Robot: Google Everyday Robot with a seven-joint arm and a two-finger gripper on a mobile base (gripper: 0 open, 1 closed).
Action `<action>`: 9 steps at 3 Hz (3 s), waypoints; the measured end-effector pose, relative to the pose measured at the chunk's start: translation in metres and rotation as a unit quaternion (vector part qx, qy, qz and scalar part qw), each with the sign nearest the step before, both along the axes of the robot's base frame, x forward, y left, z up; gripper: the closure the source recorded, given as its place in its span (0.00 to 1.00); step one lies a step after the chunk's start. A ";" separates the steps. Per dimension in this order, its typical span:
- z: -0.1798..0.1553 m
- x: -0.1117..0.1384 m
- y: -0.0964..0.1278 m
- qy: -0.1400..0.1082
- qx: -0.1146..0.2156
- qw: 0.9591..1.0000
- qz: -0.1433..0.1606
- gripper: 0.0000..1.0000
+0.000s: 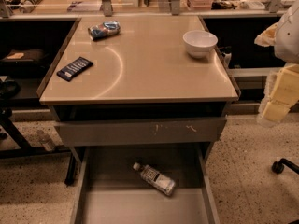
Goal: Pick blue plastic bottle from middle drawer and place on counter
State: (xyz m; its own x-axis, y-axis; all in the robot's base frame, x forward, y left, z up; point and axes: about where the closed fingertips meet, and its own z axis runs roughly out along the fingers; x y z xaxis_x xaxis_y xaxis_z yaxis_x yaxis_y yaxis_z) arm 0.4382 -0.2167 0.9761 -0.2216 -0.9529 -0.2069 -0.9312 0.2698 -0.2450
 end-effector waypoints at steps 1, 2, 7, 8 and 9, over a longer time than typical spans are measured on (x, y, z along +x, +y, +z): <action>-0.001 0.001 0.000 0.001 0.004 1.000 -0.001 0.00; -0.047 -0.005 0.002 0.043 0.025 0.999 0.003 0.00; -0.312 -0.034 0.071 0.151 0.142 0.976 0.073 0.00; -0.340 -0.026 0.075 0.143 0.159 0.974 0.071 0.00; -0.386 -0.008 0.082 0.117 0.166 0.976 0.074 0.00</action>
Offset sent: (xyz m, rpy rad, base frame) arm -0.0186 0.0055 -0.1416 0.1360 0.2795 0.0194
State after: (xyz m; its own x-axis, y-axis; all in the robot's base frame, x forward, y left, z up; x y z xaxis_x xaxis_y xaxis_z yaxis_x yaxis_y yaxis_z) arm 0.4303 -0.1347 0.5902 -0.1648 -0.8673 -0.4696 -0.9860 0.1567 0.0567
